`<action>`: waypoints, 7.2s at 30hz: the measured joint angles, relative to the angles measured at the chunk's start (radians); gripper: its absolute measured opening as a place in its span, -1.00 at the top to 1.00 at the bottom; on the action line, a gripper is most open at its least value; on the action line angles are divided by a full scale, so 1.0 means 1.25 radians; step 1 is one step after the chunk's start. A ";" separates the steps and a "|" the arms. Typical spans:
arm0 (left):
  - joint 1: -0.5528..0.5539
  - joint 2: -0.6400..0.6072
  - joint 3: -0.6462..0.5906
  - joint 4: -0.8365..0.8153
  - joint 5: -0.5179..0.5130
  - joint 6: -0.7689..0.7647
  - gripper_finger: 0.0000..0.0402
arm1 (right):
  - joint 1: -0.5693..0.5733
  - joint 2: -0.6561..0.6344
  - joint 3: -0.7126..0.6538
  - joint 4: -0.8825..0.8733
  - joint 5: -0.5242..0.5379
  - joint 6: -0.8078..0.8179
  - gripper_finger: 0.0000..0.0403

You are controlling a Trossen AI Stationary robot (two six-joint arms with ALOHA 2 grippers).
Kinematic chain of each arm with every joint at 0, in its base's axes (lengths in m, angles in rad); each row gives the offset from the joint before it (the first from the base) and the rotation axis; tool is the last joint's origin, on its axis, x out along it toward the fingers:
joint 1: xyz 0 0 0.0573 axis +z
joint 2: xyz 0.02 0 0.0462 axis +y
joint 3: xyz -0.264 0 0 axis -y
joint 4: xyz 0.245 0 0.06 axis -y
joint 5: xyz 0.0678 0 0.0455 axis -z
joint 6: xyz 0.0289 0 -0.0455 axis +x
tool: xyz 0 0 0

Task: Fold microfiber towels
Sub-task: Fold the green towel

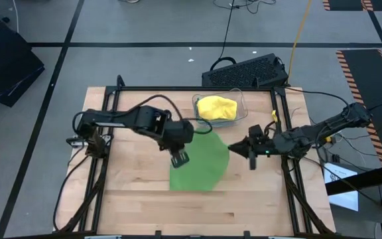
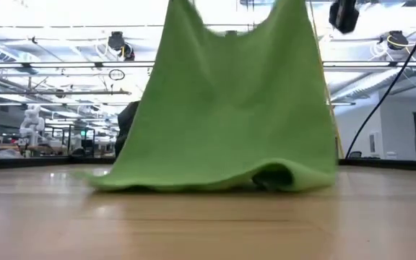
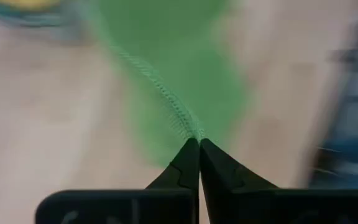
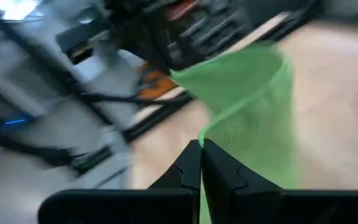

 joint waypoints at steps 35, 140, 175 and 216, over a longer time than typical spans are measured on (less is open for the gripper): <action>0.003 -0.143 -0.394 0.124 -0.096 0.156 0.96 | -0.124 0.118 0.045 -0.177 0.001 0.102 1.00; 0.100 -0.220 -0.589 0.322 -0.131 0.372 0.97 | -0.245 0.028 -0.284 0.171 -0.267 0.101 1.00; -0.072 -0.207 -0.812 0.582 -0.022 0.103 0.91 | -0.053 0.332 -0.378 0.485 -0.298 0.421 1.00; -0.077 -0.261 -0.796 0.643 0.010 -0.223 0.32 | -0.018 0.111 -0.377 0.335 -0.361 0.485 0.10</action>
